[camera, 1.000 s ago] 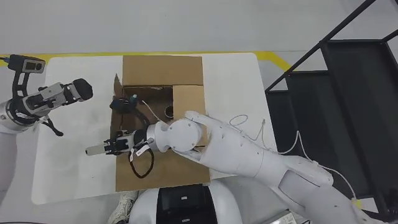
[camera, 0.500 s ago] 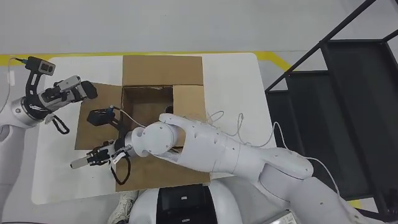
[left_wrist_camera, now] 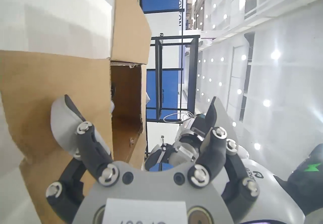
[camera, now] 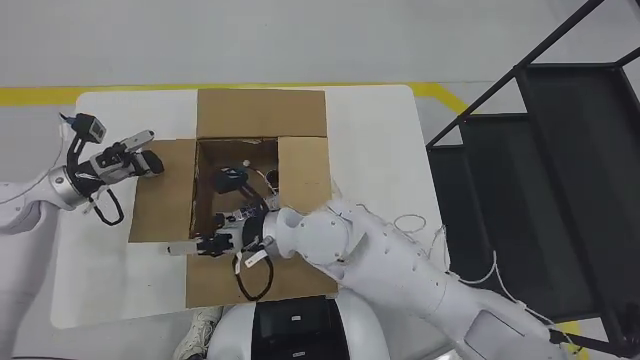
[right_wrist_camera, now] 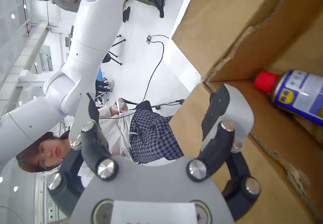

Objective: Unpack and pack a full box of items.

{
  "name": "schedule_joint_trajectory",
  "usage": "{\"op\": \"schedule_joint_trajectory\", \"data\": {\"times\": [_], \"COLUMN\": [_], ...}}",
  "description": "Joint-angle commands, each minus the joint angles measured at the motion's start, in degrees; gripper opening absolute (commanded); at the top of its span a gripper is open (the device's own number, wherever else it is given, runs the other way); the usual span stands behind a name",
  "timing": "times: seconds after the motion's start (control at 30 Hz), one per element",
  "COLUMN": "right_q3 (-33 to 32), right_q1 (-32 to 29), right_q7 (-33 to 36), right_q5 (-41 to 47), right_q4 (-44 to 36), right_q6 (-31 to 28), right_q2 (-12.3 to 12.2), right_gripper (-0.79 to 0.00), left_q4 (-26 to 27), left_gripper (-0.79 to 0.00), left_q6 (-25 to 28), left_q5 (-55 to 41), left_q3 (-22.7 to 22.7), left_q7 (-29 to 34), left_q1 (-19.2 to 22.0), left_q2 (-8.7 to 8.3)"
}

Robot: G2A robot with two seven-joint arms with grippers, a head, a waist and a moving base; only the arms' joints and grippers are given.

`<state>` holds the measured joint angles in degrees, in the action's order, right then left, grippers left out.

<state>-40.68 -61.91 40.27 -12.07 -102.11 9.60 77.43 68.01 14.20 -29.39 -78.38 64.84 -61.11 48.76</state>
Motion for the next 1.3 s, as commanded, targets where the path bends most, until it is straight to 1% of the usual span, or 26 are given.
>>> {"op": "schedule_joint_trajectory", "data": {"times": [0.0, 0.13, 0.3, 0.4, 0.47, 0.53, 0.63, 0.7, 0.73, 0.8, 0.87, 0.93, 1.0, 1.1, 1.2, 1.27], "right_q3": [-4.3, -10.4, -14.6, -16.2, -16.9, -17.4, -17.7, -18.0, -18.3, -19.2, -20.3, -21.8, -23.3, -25.6, -27.7, -28.8], "right_q1": [-4.8, -11.1, -15.7, -17.5, -18.3, -18.9, -19.2, -19.5, -19.8, -20.6, -21.7, -23.1, -24.6, -27.0, -29.1, -30.4], "right_q7": [1.3, 2.7, 3.7, 3.9, 4.1, 4.4, 5.0, 5.1, 4.8, 4.2, 3.6, 3.3, 2.8, 2.1, 1.2, 1.1], "right_q5": [-1.0, -1.7, -1.8, -1.5, -1.3, -0.9, -1.5, -1.5, -1.4, -0.7, 0.5, 1.7, 2.1, 3.4, 5.0, 5.7], "right_q4": [-3.7, -7.4, -9.8, -10.9, -11.5, -12.0, -12.5, -13.0, -13.3, -13.9, -14.6, -15.3, -15.9, -16.9, -17.5, -17.7], "right_q6": [-0.8, -2.4, -3.5, -4.0, -4.3, -4.6, -4.0, -3.7, -3.6, -3.8, -4.3, -4.8, -5.1, -5.9, -7.0, -7.7], "right_q2": [-1.6, -3.6, -4.9, -5.4, -5.7, -5.9, -6.1, -6.3, -6.4, -6.5, -6.7, -7.0, -7.3, -7.8, -8.1, -8.4], "right_gripper": [0.0, 0.0, 0.0, 0.0, 0.0, 0.0, 0.0, 0.0, 0.0, 0.0, 0.0, 0.0, 0.0, 0.0, 0.0, 0.0], "left_q4": [0.2, 1.3, 2.2, 2.6, 3.3, 5.8, 12.0, 17.0, 19.8, 23.7, 26.3, 28.3, 29.3, 28.3, 26.4, 24.2], "left_gripper": [0.0, 0.0, 0.0, 0.0, 0.0, 0.0, 0.0, 0.0, 0.0, 0.0, 0.0, 0.0, 0.0, 0.0, 0.0, 0.0], "left_q6": [-0.4, -1.5, -2.0, -1.9, -2.1, -1.7, -1.2, -1.2, -1.1, -1.8, -3.2, -4.0, -4.2, -4.9, -4.5, -4.2], "left_q5": [2.7, 6.8, 10.1, 10.2, 10.0, 9.4, 7.1, 6.2, 6.8, 9.2, 10.8, 12.1, 12.7, 13.7, 19.3, 20.4], "left_q3": [1.3, 4.0, 5.8, 5.4, 4.4, 2.6, -1.7, -4.2, -5.1, -5.5, -4.2, -1.4, 2.6, 9.6, 16.7, 20.7], "left_q7": [0.2, 0.5, 1.9, 3.1, 4.0, 5.6, 7.8, 8.3, 8.3, 7.3, 6.5, 6.0, 5.6, 3.5, -1.1, -3.0], "left_q1": [0.4, 1.2, 2.4, 2.9, 2.9, 2.7, 1.2, -0.2, -0.7, -1.5, -1.2, 0.0, 1.7, 5.1, 8.2, 9.7], "left_q2": [0.12, 0.48, 0.66, 0.55, 0.29, -0.16, -1.02, -1.5, -1.69, -1.88, -1.79, -1.44, -0.83, 0.54, 2.12, 3.2]}}
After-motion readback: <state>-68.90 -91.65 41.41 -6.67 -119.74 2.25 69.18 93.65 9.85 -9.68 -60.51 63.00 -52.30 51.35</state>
